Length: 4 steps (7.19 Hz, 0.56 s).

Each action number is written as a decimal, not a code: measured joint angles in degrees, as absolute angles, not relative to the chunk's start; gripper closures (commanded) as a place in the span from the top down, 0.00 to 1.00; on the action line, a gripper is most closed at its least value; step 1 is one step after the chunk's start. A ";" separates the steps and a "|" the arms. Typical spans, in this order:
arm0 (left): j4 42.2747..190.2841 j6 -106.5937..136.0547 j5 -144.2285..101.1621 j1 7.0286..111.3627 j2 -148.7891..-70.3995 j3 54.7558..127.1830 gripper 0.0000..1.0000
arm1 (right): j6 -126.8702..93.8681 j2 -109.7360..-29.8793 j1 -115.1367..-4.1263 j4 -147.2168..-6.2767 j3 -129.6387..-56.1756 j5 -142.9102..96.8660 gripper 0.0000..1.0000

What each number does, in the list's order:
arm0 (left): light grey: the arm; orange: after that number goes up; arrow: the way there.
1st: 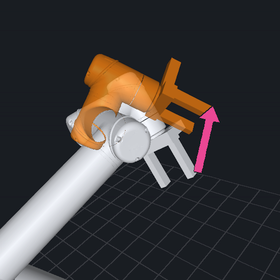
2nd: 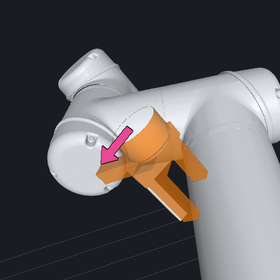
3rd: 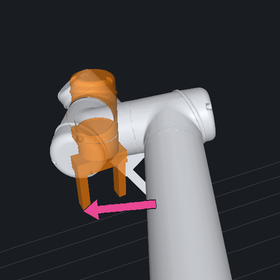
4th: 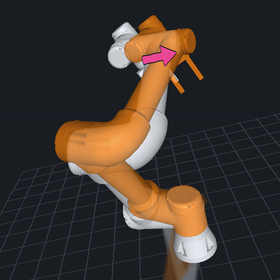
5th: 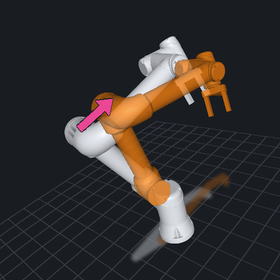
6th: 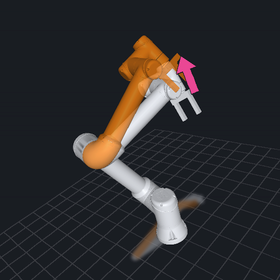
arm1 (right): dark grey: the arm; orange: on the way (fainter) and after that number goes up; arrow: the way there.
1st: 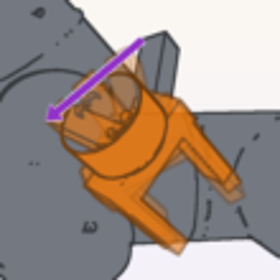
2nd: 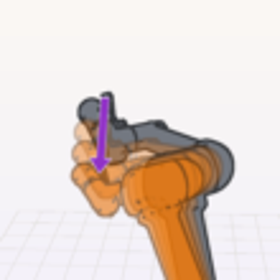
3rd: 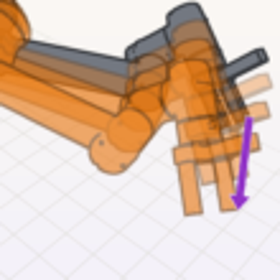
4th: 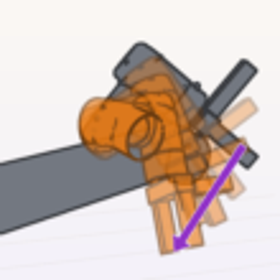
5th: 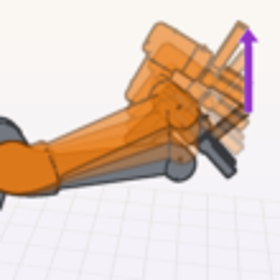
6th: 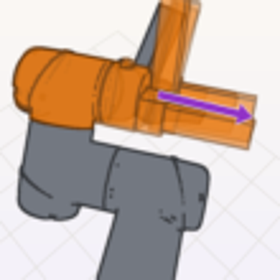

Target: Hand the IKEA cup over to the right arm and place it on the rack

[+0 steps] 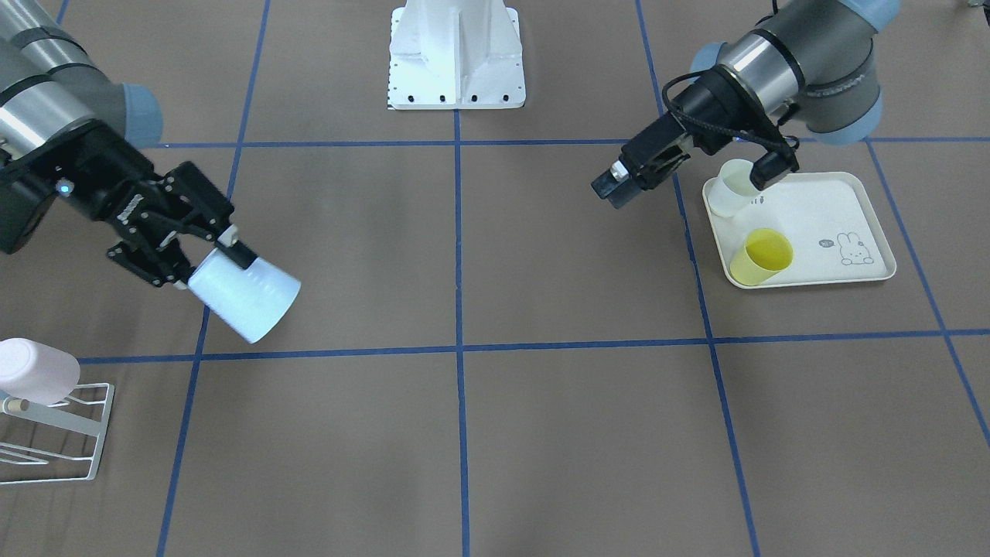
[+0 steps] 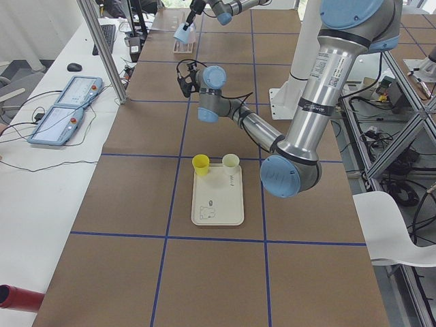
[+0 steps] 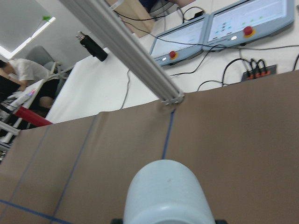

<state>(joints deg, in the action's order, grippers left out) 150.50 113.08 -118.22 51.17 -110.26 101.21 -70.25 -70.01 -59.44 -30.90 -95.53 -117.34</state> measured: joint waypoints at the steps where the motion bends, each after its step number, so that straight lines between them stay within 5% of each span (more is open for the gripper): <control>1: 142.39 104.42 -123.06 55.56 -110.90 101.40 1.00 | -61.73 -69.31 -62.52 -39.49 -95.45 -117.77 0.04; 4: 124.46 81.32 -128.75 64.41 -111.07 101.98 1.00 | -38.72 -64.62 -71.49 -61.16 -90.97 -120.99 0.04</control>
<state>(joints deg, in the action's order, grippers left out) 124.46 81.32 -128.75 64.41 -111.07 101.98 -38.72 -64.62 -71.49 -61.16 -90.97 -120.99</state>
